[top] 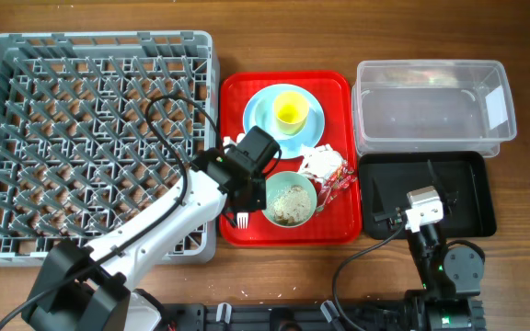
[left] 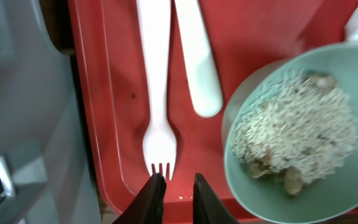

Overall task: Sort waste into correct bins and load items into the dishwasher rack
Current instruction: 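Move the left gripper over the red tray to the white fork, then grasp the white fork with the left gripper and lift it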

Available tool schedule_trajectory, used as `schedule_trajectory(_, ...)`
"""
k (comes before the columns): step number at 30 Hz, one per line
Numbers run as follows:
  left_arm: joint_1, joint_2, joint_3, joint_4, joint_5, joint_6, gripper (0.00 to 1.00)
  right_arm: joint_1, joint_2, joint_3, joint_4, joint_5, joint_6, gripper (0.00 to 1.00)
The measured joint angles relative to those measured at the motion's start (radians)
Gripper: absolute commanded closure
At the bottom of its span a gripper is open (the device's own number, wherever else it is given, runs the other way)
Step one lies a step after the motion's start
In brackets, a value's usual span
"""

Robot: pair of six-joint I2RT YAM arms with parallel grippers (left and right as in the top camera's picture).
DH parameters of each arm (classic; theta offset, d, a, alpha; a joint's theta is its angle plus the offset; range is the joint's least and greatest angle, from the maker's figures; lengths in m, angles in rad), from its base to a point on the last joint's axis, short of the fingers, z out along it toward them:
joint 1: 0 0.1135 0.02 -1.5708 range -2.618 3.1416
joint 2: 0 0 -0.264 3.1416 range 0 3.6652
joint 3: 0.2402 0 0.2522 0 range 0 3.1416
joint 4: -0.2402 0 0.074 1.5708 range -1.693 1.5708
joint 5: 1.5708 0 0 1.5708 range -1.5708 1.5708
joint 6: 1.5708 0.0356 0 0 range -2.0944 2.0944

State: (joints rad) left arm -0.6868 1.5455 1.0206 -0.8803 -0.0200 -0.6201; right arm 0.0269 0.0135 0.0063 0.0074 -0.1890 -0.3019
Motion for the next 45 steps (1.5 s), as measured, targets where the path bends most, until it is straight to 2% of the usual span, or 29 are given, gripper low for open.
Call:
schedule_trajectory(7,-0.014,0.0,-0.065,0.077,-0.011,-0.01,0.84,0.0,0.0,0.0,0.0,0.0,0.0,0.0)
schedule_trajectory(14,-0.019,0.001,-0.14,0.113,-0.063,-0.091,0.79,0.0,0.0,0.0,0.0,0.0,0.0,0.0)
schedule_trajectory(22,-0.019,0.002,-0.146,0.143,-0.073,-0.112,0.7,0.0,0.0,0.0,0.0,0.0,0.0,0.0)
schedule_trajectory(30,-0.019,0.097,-0.146,0.183,-0.073,-0.119,0.69,0.0,0.0,0.0,0.0,0.0,0.0,0.0)
schedule_trajectory(32,-0.019,0.13,-0.142,0.198,-0.073,-0.119,0.71,0.0,0.0,0.0,0.0,0.0,0.0,0.0)
schedule_trajectory(37,-0.019,0.139,-0.135,0.208,-0.073,-0.122,0.85,0.0,0.0,0.0,0.0,0.0,0.0,0.0)
schedule_trajectory(42,-0.021,0.15,-0.121,0.213,-0.074,-0.123,0.91,0.0,0.0,0.0,0.0,0.0,0.0,0.0)
schedule_trajectory(45,-0.02,0.15,-0.119,0.19,-0.074,-0.123,0.91,0.0,0.0,0.0,0.0,0.0,0.0,0.0)
